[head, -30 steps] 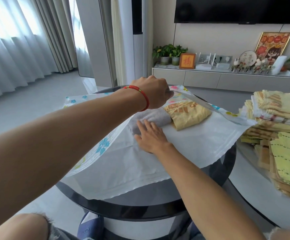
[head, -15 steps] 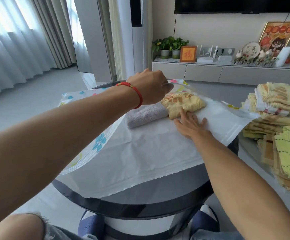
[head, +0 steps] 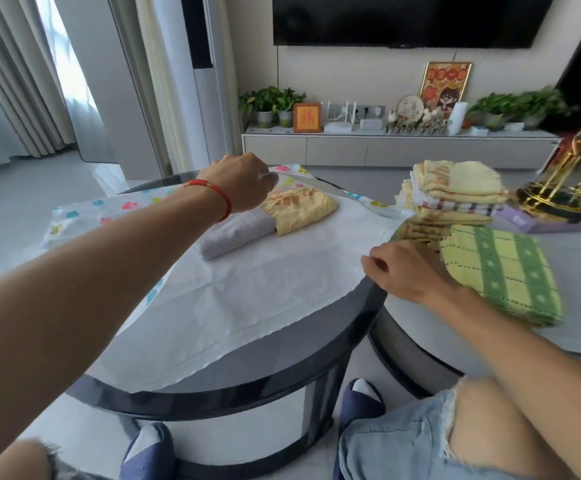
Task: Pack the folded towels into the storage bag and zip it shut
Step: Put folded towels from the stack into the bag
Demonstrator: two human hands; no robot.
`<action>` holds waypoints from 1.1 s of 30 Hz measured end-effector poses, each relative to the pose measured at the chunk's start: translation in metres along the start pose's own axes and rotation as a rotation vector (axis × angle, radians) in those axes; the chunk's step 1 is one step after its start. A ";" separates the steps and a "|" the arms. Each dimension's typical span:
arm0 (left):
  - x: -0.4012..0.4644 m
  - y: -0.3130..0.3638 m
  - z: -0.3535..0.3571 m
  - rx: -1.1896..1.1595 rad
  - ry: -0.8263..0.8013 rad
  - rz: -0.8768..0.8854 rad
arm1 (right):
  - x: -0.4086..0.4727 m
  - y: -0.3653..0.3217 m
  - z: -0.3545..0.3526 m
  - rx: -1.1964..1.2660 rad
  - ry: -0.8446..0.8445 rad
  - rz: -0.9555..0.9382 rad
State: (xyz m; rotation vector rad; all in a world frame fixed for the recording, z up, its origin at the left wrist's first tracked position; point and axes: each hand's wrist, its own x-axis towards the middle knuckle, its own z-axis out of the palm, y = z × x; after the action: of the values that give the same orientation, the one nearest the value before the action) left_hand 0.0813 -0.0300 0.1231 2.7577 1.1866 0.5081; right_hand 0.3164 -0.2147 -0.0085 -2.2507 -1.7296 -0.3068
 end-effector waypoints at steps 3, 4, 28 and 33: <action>0.000 0.002 0.003 -0.021 0.026 -0.034 | -0.035 0.062 -0.028 0.030 0.247 0.298; 0.000 0.003 0.004 -0.013 0.029 -0.049 | -0.043 0.082 -0.034 0.016 0.293 0.414; -0.047 -0.058 -0.010 0.491 -0.027 -0.185 | -0.080 0.079 -0.105 1.662 -0.275 0.757; -0.046 -0.066 -0.034 0.212 -0.039 -0.305 | -0.075 -0.016 -0.073 1.780 -0.509 0.587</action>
State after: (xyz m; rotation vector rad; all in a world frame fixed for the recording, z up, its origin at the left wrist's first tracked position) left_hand -0.0053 -0.0189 0.1283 2.6586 1.7016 0.3105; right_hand 0.2824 -0.3040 0.0360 -1.1868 -0.5991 1.4052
